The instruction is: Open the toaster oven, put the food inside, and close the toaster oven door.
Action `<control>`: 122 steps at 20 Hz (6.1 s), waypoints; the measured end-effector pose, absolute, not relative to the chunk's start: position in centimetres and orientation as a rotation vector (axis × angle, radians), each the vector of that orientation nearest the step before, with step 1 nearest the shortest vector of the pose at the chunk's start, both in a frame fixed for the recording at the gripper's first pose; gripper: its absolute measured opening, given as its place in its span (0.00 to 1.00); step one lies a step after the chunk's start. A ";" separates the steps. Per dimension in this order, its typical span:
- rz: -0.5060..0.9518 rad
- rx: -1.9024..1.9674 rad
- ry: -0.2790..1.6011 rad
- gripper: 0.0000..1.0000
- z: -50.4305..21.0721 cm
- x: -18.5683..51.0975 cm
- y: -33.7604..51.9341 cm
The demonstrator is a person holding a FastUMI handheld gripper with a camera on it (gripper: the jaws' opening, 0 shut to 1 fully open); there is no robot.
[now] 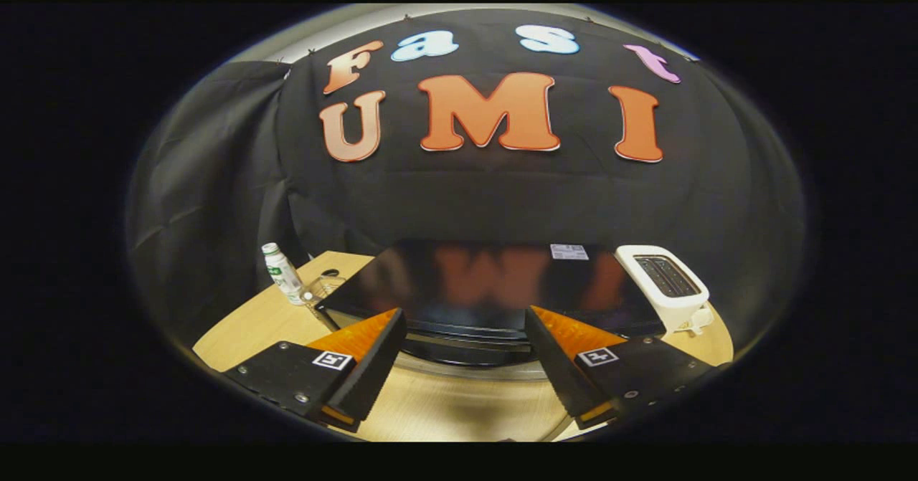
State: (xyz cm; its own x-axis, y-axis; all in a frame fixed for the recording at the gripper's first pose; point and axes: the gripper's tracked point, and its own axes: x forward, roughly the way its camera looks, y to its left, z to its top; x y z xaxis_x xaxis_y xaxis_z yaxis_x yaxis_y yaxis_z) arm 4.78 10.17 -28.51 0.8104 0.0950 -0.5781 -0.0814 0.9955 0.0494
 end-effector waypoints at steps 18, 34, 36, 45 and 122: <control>0.129 0.012 0.596 0.76 -29.8 -1.0 11.7; 0.366 0.026 0.960 0.77 -38.0 -12.6 15.1; 0.356 0.029 1.019 0.77 -39.3 -13.3 15.1; 0.309 0.109 1.088 0.69 -41.0 -13.0 14.9; 0.138 0.808 0.983 0.29 -34.3 -2.7 9.9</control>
